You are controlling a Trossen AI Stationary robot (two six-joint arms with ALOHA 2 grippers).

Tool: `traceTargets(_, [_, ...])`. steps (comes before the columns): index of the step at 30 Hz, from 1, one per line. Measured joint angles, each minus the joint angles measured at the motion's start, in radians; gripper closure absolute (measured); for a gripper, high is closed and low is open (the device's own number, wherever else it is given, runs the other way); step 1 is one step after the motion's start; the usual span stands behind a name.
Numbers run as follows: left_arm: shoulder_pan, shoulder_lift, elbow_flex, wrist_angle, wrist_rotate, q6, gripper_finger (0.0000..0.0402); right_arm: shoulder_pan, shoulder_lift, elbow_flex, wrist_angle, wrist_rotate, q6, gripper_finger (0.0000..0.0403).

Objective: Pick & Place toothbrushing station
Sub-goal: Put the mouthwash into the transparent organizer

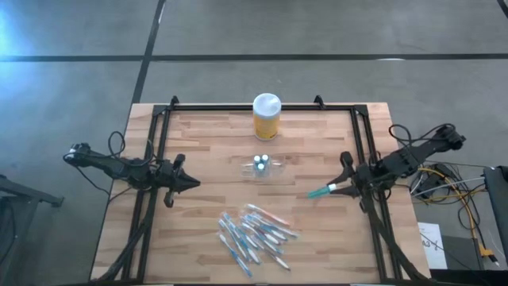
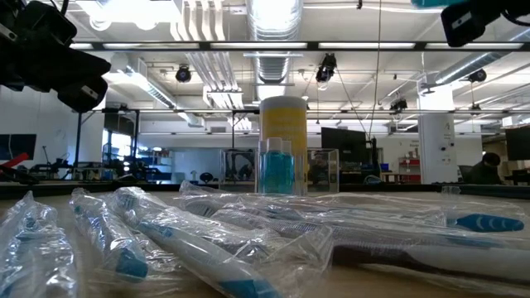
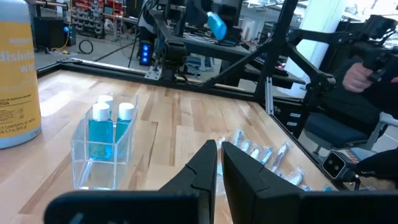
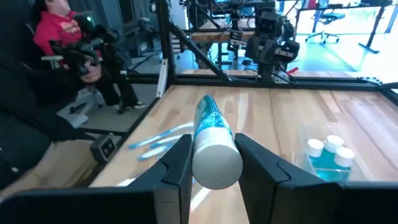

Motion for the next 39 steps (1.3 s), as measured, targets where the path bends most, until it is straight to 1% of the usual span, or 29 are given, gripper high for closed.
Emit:
traceTargets(10, [0.0,0.0,0.0,0.0,-0.011,0.006,0.0374,0.001,-0.157,-0.116,0.006,0.029,-0.005,0.0315])
traceTargets(17, [0.0,0.0,0.0,0.0,-0.022,0.009,0.0374,0.001,-0.238,-0.177,0.007,0.058,0.007,0.0315])
traceTargets(19, [0.0,0.0,0.0,0.0,-0.023,0.008,0.0374,0.001,-0.245,-0.183,0.005,0.093,0.03,0.0315])
traceTargets(22, [0.0,0.0,0.0,0.0,-0.024,0.0,0.0374,0.0,-0.226,-0.175,-0.02,0.193,0.086,0.0315])
traceTargets(24, [0.0,0.0,0.0,0.0,-0.024,0.0,0.0374,0.0,-0.183,-0.139,-0.062,0.239,0.122,0.0315])
traceTargets(26, [0.0,0.0,0.0,0.006,-0.025,0.0,0.0374,0.0,-0.119,-0.082,-0.118,0.259,0.141,0.0315])
traceTargets(31, [0.0,0.0,-0.004,0.04,-0.06,0.0,0.0374,-0.026,0.128,0.127,-0.292,0.367,0.143,0.0315])
traceTargets(35, [0.0,0.0,-0.006,0.069,-0.11,0.015,0.0374,-0.091,0.358,0.347,-0.484,0.365,0.147,0.0315])
traceTargets(39, [0.0,0.0,-0.006,0.073,-0.136,0.021,0.0374,-0.159,0.579,0.574,-0.691,0.308,0.13,0.0315])
